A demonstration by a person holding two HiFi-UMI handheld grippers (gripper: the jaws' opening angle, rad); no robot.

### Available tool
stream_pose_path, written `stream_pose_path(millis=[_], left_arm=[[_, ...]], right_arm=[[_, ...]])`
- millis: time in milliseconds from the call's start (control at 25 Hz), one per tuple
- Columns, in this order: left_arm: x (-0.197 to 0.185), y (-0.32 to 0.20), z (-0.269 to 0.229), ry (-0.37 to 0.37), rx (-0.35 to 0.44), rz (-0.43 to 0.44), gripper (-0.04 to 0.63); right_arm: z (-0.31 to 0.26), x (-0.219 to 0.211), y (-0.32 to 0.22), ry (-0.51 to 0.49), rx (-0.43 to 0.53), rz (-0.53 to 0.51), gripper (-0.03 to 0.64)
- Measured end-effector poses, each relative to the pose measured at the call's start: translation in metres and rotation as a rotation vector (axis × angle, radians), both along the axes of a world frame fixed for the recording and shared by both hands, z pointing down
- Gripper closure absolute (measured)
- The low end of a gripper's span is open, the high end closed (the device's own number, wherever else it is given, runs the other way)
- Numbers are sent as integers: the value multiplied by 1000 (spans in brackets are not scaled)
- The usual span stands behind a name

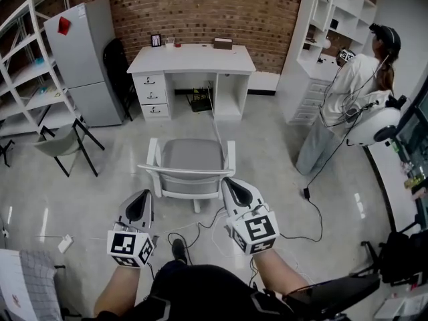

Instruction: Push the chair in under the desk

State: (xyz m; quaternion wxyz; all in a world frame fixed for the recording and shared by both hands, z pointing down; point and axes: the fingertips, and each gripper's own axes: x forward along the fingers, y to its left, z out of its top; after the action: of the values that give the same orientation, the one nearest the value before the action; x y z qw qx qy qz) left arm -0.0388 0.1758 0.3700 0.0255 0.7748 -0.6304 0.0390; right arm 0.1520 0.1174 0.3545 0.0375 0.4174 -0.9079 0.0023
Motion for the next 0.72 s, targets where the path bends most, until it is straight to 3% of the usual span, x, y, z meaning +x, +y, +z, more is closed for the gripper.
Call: stream_pose_path(millis=[560,720], left_arm=[[-55,-96,60,-154,-113,96,587],[-65,-117,82,-216,-154,131,485]], right_arm=[[55,-52,-77,136,-85,20,605],[79,-67,-93,179,-119,-7,535]])
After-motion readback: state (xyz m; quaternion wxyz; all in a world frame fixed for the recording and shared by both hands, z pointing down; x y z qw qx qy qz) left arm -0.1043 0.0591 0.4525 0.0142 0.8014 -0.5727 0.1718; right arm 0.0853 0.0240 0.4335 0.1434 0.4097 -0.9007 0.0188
